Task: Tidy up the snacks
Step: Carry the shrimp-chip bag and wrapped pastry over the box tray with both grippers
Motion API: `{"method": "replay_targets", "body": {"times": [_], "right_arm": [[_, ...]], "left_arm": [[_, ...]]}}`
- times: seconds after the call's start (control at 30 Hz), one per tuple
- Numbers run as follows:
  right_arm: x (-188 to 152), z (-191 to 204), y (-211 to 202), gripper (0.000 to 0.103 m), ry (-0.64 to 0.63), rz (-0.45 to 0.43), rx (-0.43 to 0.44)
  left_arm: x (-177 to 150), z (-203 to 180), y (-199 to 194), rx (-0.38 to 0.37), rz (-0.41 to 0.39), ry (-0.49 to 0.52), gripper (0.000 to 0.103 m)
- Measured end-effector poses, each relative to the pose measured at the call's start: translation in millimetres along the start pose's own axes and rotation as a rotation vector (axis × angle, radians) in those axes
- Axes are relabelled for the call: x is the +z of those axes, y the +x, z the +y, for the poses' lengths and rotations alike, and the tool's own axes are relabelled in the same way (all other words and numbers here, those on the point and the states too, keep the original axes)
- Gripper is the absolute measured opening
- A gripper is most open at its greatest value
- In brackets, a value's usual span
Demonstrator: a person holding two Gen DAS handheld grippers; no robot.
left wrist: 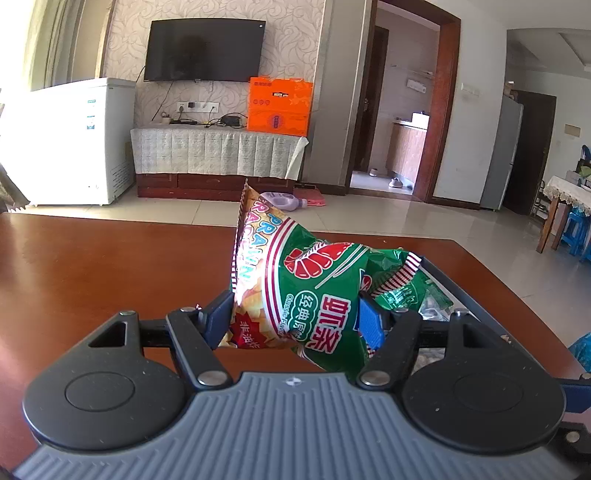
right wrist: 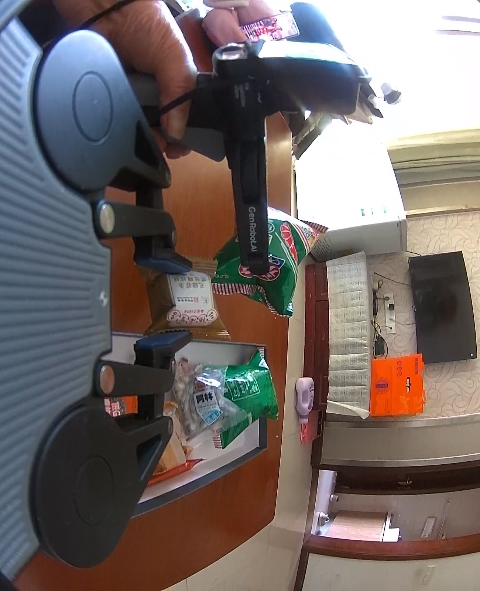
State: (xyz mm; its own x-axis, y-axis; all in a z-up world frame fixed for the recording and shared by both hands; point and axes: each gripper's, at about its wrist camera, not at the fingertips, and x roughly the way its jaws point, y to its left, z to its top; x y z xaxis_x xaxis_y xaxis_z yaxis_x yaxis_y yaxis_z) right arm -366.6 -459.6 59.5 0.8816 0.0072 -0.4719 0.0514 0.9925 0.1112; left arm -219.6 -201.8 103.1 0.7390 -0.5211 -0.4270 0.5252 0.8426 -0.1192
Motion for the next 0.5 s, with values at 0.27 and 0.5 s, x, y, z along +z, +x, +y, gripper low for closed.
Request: {"method": "replay_targets", "body": {"times": [0.27,0.5], "right_arm": [[-0.1,-2.0,-5.3,0.037,0.004,0.000,-0.003],[0.2,-4.8,-8.8,0.037,0.009,-0.001,-0.016]], "left_arm": [[-0.8,3.6,3.6,-0.006,0.002,-0.002,0.074],[-0.6,2.3,6.2,-0.029,-0.006,-0.001,0.074]]}}
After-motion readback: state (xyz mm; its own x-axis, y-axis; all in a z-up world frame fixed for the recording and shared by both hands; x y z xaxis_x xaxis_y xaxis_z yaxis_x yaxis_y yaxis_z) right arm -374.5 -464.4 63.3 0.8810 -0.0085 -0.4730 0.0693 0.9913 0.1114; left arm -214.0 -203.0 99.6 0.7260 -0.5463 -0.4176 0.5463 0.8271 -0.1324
